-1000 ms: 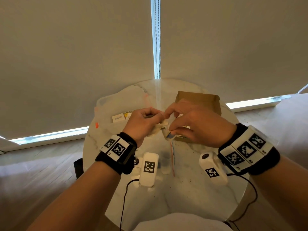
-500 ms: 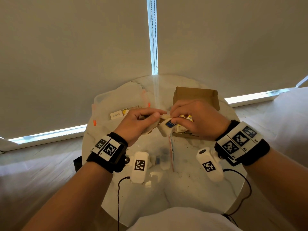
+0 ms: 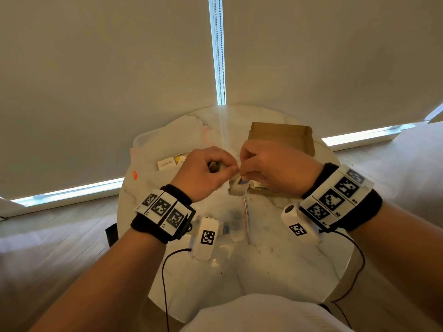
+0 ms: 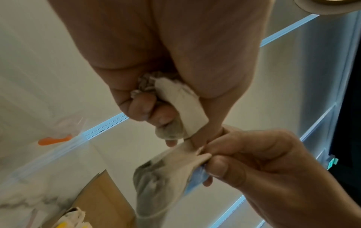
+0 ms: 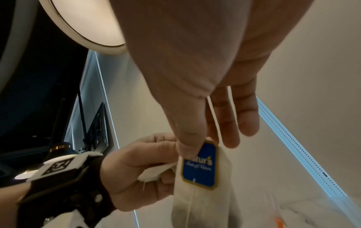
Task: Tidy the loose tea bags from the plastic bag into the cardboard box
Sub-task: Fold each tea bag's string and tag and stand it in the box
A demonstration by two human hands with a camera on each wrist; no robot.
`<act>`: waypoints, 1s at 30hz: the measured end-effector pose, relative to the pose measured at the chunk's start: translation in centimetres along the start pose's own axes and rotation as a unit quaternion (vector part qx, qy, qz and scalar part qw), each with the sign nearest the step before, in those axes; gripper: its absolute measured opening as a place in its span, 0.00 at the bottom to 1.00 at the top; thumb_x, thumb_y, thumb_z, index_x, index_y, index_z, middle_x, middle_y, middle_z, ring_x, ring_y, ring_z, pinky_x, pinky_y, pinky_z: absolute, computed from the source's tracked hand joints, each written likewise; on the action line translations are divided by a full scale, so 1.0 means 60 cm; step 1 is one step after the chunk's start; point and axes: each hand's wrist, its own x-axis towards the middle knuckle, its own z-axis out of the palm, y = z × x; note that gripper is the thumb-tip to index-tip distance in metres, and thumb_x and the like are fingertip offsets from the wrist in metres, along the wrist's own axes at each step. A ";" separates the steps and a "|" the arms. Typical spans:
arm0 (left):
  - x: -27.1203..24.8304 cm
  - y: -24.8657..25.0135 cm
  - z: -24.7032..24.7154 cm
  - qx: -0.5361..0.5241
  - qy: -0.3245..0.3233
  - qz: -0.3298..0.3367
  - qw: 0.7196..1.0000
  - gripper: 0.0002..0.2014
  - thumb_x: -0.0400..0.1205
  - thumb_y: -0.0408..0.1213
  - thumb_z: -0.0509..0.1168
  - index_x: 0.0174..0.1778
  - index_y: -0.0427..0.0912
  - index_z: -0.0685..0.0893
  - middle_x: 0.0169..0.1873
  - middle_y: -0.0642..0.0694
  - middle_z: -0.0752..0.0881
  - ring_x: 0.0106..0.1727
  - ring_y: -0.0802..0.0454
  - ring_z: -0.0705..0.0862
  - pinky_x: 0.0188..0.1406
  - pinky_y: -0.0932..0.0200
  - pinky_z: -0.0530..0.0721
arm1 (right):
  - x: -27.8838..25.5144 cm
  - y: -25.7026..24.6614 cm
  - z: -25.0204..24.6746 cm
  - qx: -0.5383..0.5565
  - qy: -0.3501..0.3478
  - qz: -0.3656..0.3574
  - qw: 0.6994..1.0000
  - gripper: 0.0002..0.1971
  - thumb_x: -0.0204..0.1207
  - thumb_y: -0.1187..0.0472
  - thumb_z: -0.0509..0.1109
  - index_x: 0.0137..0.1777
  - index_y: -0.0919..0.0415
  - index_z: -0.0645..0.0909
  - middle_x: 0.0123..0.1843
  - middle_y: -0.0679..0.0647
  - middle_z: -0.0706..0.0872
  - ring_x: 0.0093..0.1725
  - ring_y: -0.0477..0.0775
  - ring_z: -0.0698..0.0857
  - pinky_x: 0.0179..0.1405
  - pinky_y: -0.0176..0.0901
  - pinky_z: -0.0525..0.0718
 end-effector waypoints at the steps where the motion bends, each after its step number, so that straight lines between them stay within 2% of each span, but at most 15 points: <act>1: -0.002 0.002 -0.001 0.003 -0.013 -0.007 1.000 0.02 0.79 0.34 0.74 0.44 0.43 0.92 0.39 0.48 0.89 0.37 0.55 0.84 0.39 0.58 0.83 | 0.004 -0.001 -0.001 -0.009 -0.009 -0.006 1.000 0.07 0.79 0.61 0.72 0.53 0.59 0.90 0.47 0.57 0.84 0.41 0.58 0.82 0.34 0.43 0.70; 4: -0.009 0.011 -0.005 -0.017 -0.034 -0.034 0.999 0.03 0.80 0.34 0.73 0.44 0.47 0.91 0.30 0.47 0.85 0.28 0.59 0.77 0.27 0.63 0.78 | 0.009 -0.003 -0.003 -0.011 -0.019 -0.018 1.000 0.07 0.80 0.61 0.72 0.53 0.60 0.90 0.40 0.58 0.85 0.36 0.57 0.83 0.30 0.39 0.66; 7: -0.014 0.013 -0.005 -0.035 -0.042 -0.051 0.997 0.05 0.76 0.35 0.77 0.45 0.48 0.91 0.29 0.58 0.85 0.28 0.63 0.79 0.29 0.66 0.79 | 0.008 -0.004 -0.003 0.000 -0.001 -0.028 1.000 0.06 0.77 0.63 0.74 0.50 0.61 0.91 0.35 0.57 0.85 0.32 0.56 0.83 0.30 0.40 0.69; 8: -0.014 0.012 -0.004 -0.042 -0.036 -0.055 0.997 0.06 0.75 0.34 0.78 0.44 0.49 0.91 0.30 0.58 0.86 0.29 0.61 0.81 0.31 0.64 0.81 | 0.007 -0.004 -0.001 0.012 0.005 -0.030 0.999 0.06 0.77 0.63 0.74 0.51 0.61 0.90 0.35 0.55 0.86 0.32 0.55 0.83 0.30 0.40 0.70; 10: -0.010 0.007 -0.001 -0.048 -0.019 -0.054 0.997 0.06 0.76 0.34 0.78 0.43 0.50 0.91 0.34 0.48 0.90 0.33 0.52 0.85 0.35 0.56 0.84 | 0.007 -0.005 0.001 0.055 0.021 0.012 0.998 0.11 0.79 0.59 0.73 0.59 0.58 0.84 0.37 0.49 0.86 0.34 0.50 0.83 0.32 0.38 0.76; 12: -0.008 0.005 0.002 -0.052 -0.004 -0.045 0.998 0.05 0.76 0.34 0.78 0.42 0.50 0.92 0.32 0.42 0.88 0.31 0.54 0.81 0.34 0.57 0.81 | 0.004 -0.003 0.004 0.122 0.047 0.081 0.988 0.20 0.76 0.53 0.75 0.67 0.54 0.78 0.39 0.46 0.87 0.36 0.46 0.84 0.37 0.38 0.83; 14: -0.007 0.003 0.004 -0.070 0.015 -0.051 0.996 0.04 0.77 0.33 0.77 0.42 0.47 0.91 0.23 0.54 0.82 0.25 0.61 0.75 0.28 0.64 0.75 | -0.001 0.002 0.007 0.198 0.080 0.128 0.968 0.23 0.71 0.52 0.79 0.65 0.54 0.80 0.40 0.45 0.88 0.39 0.44 0.86 0.41 0.38 0.85; 16: -0.005 0.003 0.007 -0.086 0.034 -0.058 0.994 0.05 0.77 0.32 0.76 0.41 0.48 0.90 0.23 0.59 0.82 0.24 0.64 0.76 0.25 0.67 0.75 | -0.006 0.010 0.010 0.259 0.075 0.167 0.948 0.16 0.71 0.54 0.80 0.57 0.54 0.87 0.42 0.45 0.89 0.41 0.44 0.87 0.44 0.38 0.86; 18: -0.002 0.001 0.012 -0.098 0.047 -0.057 0.993 0.07 0.76 0.33 0.77 0.41 0.51 0.90 0.31 0.57 0.86 0.31 0.63 0.80 0.31 0.68 0.79 | -0.009 0.020 0.012 0.302 0.083 0.194 0.930 0.07 0.72 0.59 0.80 0.50 0.56 0.90 0.40 0.45 0.91 0.40 0.42 0.88 0.41 0.34 0.86; 20: 0.002 -0.005 0.017 -0.103 0.061 -0.050 0.992 0.07 0.75 0.35 0.78 0.42 0.52 0.91 0.41 0.52 0.90 0.43 0.62 0.85 0.44 0.70 0.82 | -0.011 0.041 0.010 0.339 0.123 0.227 0.905 0.05 0.73 0.64 0.79 0.47 0.61 0.90 0.39 0.47 0.91 0.37 0.41 0.89 0.40 0.31 0.85; 22: 0.008 -0.011 0.020 -0.102 0.074 -0.054 0.991 0.06 0.76 0.35 0.78 0.42 0.53 0.91 0.47 0.48 0.92 0.54 0.63 0.86 0.53 0.69 0.81 | -0.015 0.078 0.003 0.384 0.165 0.264 0.869 0.04 0.73 0.68 0.77 0.47 0.65 0.87 0.43 0.56 0.92 0.41 0.49 0.92 0.44 0.38 0.89; 23: 0.011 -0.014 0.022 -0.099 0.076 -0.058 0.990 0.06 0.76 0.35 0.77 0.41 0.53 0.90 0.46 0.49 0.92 0.55 0.63 0.86 0.55 0.69 0.81 | -0.018 0.100 0.000 0.398 0.178 0.280 0.855 0.03 0.74 0.69 0.76 0.46 0.64 0.86 0.44 0.59 0.92 0.42 0.53 0.92 0.44 0.41 0.90; 24: 0.013 -0.015 0.023 -0.093 0.077 -0.062 0.991 0.06 0.76 0.35 0.77 0.41 0.52 0.90 0.44 0.53 0.92 0.53 0.64 0.85 0.54 0.71 0.80 | -0.021 0.124 -0.001 0.396 0.186 0.294 0.850 0.04 0.74 0.70 0.76 0.45 0.61 0.86 0.44 0.59 0.92 0.42 0.53 0.92 0.43 0.42 0.91; 27: 0.017 -0.022 0.027 -0.076 0.070 -0.073 0.992 0.06 0.77 0.33 0.77 0.40 0.50 0.90 0.32 0.66 0.87 0.40 0.70 0.82 0.46 0.75 0.77 | -0.030 0.189 0.020 0.334 0.171 0.337 0.863 0.07 0.75 0.69 0.76 0.43 0.56 0.84 0.42 0.55 0.91 0.39 0.49 0.92 0.40 0.41 0.91; 30: 0.020 -0.035 0.032 -0.059 0.076 -0.086 0.992 0.05 0.77 0.34 0.77 0.40 0.49 0.90 0.30 0.68 0.85 0.37 0.69 0.81 0.41 0.75 0.75 | -0.042 0.245 0.073 0.261 0.123 0.398 0.871 0.07 0.75 0.67 0.76 0.42 0.55 0.83 0.41 0.53 0.90 0.40 0.51 0.90 0.44 0.49 0.91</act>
